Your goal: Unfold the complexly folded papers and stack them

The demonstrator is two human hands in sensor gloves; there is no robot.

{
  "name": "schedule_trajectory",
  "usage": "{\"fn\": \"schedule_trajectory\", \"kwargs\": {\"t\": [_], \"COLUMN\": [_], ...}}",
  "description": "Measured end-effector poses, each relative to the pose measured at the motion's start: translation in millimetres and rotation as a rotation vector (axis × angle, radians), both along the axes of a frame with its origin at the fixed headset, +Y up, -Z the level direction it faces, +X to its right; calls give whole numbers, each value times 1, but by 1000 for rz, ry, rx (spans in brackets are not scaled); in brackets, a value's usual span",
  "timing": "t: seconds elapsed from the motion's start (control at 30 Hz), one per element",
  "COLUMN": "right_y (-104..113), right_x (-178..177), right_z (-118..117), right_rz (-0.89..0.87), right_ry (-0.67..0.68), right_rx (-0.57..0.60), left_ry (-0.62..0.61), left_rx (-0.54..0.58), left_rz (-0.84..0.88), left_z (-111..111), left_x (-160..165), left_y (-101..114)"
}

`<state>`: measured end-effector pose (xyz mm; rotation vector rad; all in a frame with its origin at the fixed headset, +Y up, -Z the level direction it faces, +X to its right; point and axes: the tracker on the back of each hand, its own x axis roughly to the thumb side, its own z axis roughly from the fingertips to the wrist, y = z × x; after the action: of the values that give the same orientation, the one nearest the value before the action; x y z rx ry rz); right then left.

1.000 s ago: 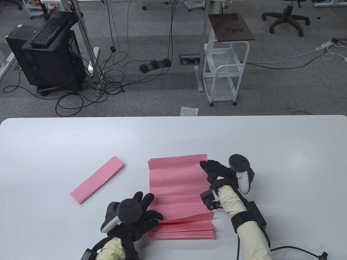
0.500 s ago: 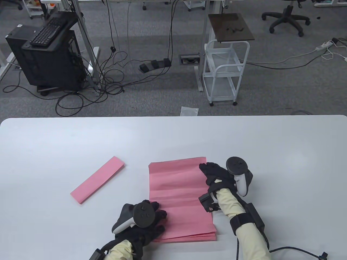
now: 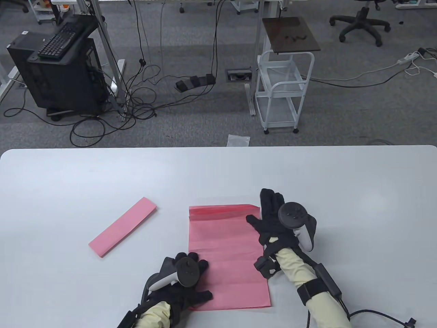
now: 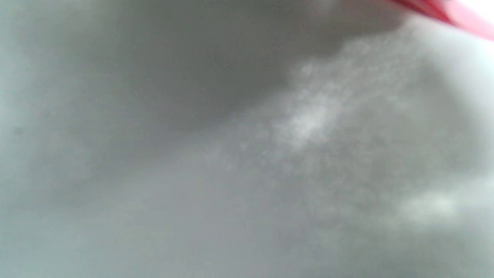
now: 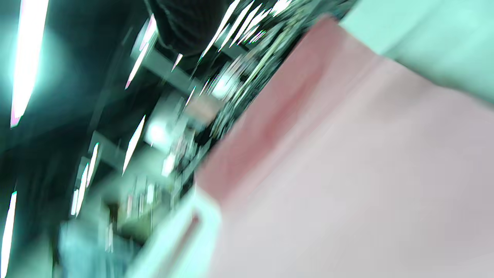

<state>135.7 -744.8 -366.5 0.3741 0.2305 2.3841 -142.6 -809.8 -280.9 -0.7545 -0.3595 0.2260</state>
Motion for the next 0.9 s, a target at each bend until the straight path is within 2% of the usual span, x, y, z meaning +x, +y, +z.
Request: {"fn": "schedule_trajectory", "kwargs": {"t": [0.03, 0.13, 0.2, 0.27, 0.3, 0.33, 0.37, 0.47, 0.57, 0.63, 0.73, 0.83, 0.87, 0.9], "right_y": [-7, -31, -42, -53, -61, -63, -65, -61, -58, -60, -57, -41, -36, -34], "right_x": [-13, -44, -56, -61, -58, -53, -46, -16, 22, 35, 31, 14, 4, -3], "right_z": [19, 63, 75, 75, 73, 71, 71, 71, 74, 77, 80, 79, 78, 76], "right_rz": [177, 439, 438, 454, 544, 550, 498, 524, 516, 485, 499, 566, 550, 512], "right_ry": [159, 496, 550, 529, 517, 548, 518, 452, 366, 328, 325, 376, 404, 420], "right_rx": [1, -182, -237, -257, -258, -284, -349, -322, -373, -381, -340, -219, -162, -159], "left_ry": [0, -3, -8, -8, -5, -4, -2, 3, 3, 1, -1, -4, -4, -4], "left_rx": [-6, -16, -23, -25, -28, -28, -28, -30, -29, -29, -29, -31, -31, -31], "left_rz": [-2, -22, -34, -39, -43, -43, -44, -44, -43, -43, -43, -45, -45, -45], "left_z": [0, 0, 0, 0, 0, 0, 1, 1, 1, 0, 0, 1, 1, 1], "left_x": [0, 0, 0, 0, -1, -1, -1, -1, -1, -1, -1, -1, -1, 0], "left_y": [0, -1, -2, -3, -3, -3, -3, -2, -3, -3, -3, -3, -3, -3]}}
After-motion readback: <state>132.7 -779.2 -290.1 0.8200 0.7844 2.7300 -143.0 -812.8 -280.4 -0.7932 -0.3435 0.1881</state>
